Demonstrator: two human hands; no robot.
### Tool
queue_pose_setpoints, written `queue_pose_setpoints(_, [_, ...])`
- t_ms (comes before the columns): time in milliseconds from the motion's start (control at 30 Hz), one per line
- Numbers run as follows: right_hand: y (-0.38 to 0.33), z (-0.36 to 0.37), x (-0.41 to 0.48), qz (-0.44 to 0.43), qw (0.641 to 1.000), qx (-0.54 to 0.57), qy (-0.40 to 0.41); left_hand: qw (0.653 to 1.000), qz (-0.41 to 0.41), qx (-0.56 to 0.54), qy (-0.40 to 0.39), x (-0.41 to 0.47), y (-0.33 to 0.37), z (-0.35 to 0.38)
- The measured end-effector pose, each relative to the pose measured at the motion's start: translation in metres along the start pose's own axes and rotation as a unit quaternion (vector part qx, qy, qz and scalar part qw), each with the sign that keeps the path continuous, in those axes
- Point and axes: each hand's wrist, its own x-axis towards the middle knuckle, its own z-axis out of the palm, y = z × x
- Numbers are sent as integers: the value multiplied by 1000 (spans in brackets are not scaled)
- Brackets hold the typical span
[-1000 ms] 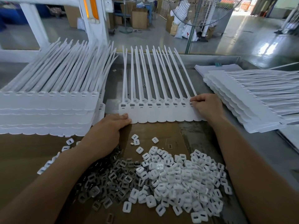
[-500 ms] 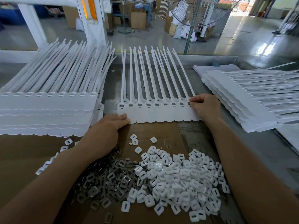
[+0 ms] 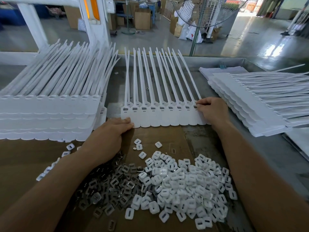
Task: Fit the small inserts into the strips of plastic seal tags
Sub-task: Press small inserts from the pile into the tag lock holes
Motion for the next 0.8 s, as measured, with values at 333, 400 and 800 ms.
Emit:
queue_pose_setpoints(333, [-72, -17, -49, -173, 962, 45, -206, 1000, -3, 3, 1, 4, 2, 1])
queue_pose_setpoints(400, [-87, -10, -68, -212, 930, -14, -301, 1000, -4, 4, 3, 4, 2, 1])
queue_pose_setpoints(800, [-107, 24, -127, -314, 833, -148, -430, 1000, 12, -4, 9, 2, 0, 0])
